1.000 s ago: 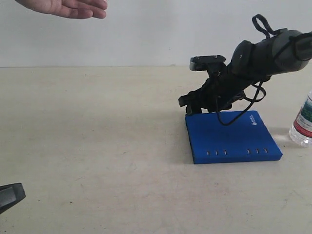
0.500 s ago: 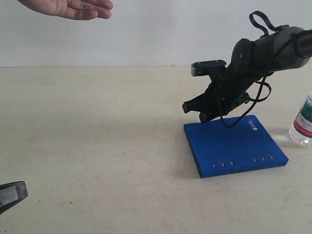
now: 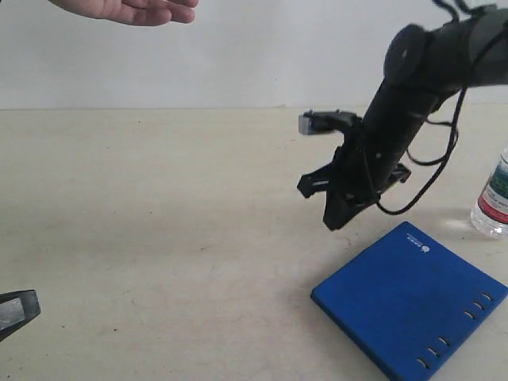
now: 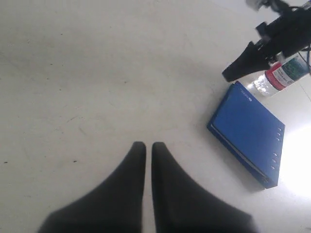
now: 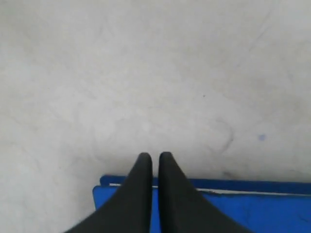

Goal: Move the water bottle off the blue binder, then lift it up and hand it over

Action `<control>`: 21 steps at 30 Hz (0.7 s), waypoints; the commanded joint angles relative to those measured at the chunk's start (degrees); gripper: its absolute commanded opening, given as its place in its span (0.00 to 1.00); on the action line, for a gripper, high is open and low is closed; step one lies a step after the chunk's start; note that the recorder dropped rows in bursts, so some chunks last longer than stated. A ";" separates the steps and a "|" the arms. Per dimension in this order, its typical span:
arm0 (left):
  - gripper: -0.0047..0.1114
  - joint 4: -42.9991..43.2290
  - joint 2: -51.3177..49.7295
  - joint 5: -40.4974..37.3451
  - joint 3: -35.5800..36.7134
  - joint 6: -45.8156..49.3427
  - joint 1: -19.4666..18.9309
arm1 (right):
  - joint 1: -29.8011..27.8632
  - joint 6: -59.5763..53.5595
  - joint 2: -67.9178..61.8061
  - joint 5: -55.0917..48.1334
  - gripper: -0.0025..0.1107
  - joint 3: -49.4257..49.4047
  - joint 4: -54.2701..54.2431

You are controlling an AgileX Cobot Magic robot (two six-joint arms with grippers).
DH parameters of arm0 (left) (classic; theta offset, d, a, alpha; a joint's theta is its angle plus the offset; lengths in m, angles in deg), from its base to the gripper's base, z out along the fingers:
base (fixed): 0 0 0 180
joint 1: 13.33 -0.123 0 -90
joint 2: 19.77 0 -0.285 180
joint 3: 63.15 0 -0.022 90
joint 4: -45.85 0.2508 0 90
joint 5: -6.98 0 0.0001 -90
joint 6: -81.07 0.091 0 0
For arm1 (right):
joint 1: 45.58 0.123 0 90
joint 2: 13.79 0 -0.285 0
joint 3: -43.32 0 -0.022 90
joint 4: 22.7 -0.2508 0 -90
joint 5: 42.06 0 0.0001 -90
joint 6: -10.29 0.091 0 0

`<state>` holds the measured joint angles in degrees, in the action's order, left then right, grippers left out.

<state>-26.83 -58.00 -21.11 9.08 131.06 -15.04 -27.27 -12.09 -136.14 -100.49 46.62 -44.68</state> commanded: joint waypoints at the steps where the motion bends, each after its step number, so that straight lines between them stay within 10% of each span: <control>1: 0.08 -0.33 -0.26 -0.25 -0.28 0.94 0.28 | -0.06 5.56 8.88 -5.81 0.02 -0.09 7.10; 21: 0.08 -0.33 -0.26 3.17 -0.28 3.57 0.28 | -0.06 33.34 29.90 20.65 0.02 -41.85 44.64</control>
<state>-26.83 -58.00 -18.21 9.08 133.86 -15.04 -27.27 15.13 -106.85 -85.23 7.62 -6.85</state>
